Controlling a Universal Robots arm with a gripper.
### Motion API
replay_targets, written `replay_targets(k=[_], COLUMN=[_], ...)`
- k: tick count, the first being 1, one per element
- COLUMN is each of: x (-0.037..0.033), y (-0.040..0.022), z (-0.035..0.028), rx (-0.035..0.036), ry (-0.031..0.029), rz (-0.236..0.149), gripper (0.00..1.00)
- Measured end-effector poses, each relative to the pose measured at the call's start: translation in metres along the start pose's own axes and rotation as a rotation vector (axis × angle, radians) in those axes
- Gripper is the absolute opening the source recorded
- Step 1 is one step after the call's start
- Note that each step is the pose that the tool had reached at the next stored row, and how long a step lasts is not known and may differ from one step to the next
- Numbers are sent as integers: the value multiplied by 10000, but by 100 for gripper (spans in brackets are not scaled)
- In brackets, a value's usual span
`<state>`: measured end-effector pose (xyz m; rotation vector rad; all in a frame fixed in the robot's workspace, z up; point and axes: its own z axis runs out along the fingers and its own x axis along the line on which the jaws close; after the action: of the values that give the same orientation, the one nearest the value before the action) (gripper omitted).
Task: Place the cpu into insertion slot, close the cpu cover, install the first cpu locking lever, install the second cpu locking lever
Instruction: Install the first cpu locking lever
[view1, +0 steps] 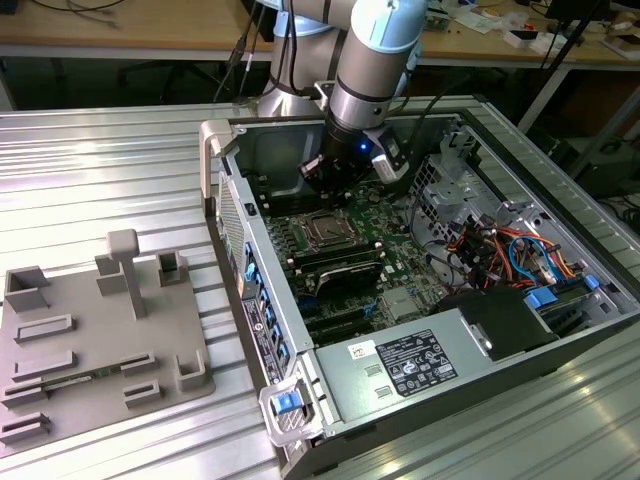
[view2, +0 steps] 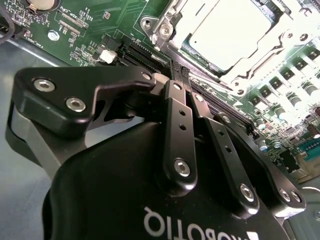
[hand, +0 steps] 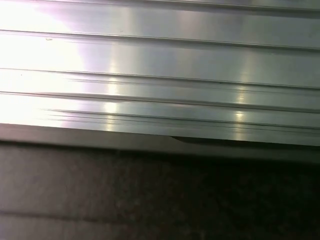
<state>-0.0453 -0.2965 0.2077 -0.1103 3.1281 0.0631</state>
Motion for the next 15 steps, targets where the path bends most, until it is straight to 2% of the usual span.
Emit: replay_targets(k=[7, 15], x=[-9, -4], y=[-3, -62], z=[7, 3], rx=[-3, -2], ry=[-4, -2], rz=[0, 1], gripper=[11, 11])
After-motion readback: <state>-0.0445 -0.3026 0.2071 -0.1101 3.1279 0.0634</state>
